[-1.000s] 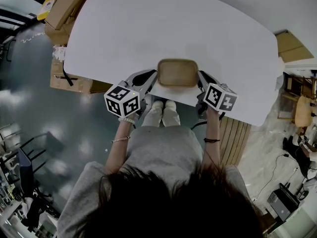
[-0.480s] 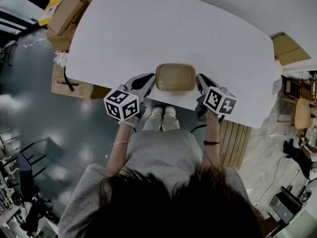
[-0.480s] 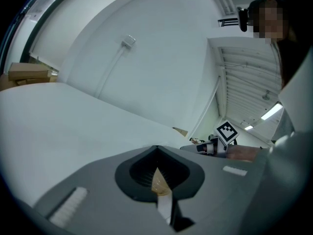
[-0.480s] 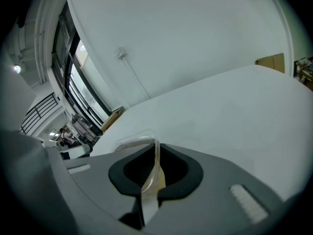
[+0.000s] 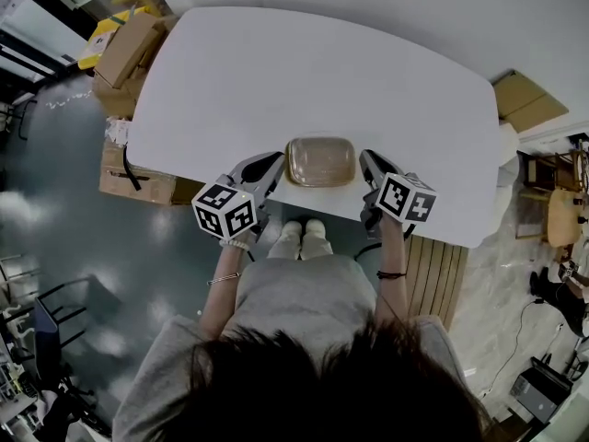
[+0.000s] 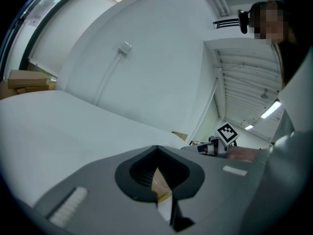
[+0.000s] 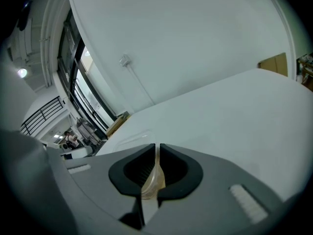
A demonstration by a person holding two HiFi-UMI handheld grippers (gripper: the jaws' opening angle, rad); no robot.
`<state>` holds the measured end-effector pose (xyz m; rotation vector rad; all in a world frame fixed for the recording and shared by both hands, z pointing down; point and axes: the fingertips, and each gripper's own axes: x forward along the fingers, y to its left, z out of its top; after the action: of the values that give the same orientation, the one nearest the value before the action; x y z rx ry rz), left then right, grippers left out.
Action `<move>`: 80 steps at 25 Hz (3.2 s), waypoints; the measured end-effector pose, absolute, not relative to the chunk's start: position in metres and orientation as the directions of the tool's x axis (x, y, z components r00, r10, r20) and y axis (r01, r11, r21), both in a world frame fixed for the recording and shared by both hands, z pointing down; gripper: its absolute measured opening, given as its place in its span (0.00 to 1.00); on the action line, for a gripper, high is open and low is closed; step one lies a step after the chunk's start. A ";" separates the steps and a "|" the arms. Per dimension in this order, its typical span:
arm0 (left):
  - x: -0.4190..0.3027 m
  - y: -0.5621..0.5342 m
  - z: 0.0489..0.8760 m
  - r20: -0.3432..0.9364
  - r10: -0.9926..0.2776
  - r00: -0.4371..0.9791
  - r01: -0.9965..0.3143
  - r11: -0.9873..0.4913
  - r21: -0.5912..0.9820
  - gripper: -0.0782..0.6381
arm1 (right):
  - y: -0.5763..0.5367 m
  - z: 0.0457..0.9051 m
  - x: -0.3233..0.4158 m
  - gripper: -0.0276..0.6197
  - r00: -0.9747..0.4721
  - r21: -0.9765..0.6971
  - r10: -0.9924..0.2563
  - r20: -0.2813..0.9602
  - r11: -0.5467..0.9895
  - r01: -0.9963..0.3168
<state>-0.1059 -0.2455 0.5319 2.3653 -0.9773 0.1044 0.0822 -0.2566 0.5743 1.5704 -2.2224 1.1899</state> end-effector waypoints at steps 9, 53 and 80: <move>-0.111 -0.242 0.503 0.224 -0.661 0.716 -0.678 -0.582 0.449 0.10 | -0.258 0.542 0.084 0.11 -0.452 -0.511 -0.751 0.482 0.178 -0.841; -0.111 -0.204 0.362 -0.051 -0.736 0.675 -0.697 -0.659 0.284 0.10 | -0.239 0.385 0.096 0.11 -0.620 -0.493 -0.777 0.109 0.500 -0.712; -0.109 -0.207 0.355 -0.057 -0.757 0.651 -0.720 -0.640 0.268 0.10 | -0.249 0.376 0.100 0.09 -0.643 -0.475 -0.762 0.079 0.538 -0.696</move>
<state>-0.1095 -0.2070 0.3546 2.6481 -1.2030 -0.2417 0.0998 -0.2487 0.3757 1.3706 -2.8734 0.7857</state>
